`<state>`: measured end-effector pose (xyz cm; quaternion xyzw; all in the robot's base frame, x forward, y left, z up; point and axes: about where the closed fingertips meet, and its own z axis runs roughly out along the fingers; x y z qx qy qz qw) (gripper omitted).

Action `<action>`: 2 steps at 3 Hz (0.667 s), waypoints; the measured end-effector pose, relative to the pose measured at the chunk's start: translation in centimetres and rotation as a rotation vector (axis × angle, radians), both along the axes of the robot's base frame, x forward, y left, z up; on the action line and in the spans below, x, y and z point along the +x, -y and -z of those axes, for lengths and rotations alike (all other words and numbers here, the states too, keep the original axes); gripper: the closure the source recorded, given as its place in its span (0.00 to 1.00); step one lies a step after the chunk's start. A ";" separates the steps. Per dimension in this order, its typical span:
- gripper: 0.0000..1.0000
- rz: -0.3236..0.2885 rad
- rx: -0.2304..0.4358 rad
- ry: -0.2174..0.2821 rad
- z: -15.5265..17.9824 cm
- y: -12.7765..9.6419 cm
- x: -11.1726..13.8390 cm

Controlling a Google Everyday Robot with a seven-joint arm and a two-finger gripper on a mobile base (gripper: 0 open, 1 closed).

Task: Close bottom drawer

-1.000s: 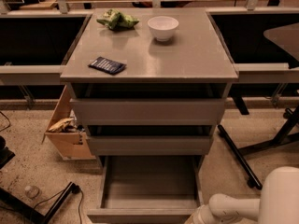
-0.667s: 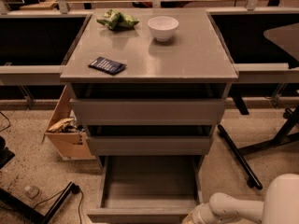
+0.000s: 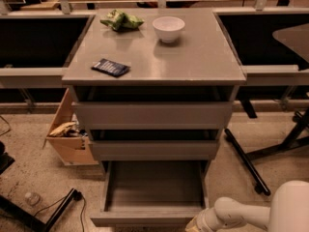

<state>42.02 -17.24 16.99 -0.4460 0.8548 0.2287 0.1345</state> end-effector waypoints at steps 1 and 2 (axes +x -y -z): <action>1.00 0.000 0.000 0.000 0.0 0.0 0.0; 1.00 -0.006 0.021 0.023 0.4 -0.1 2.2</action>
Offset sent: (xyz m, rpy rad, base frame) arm 0.1993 -0.0003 -0.0335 0.1822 -0.2156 0.0491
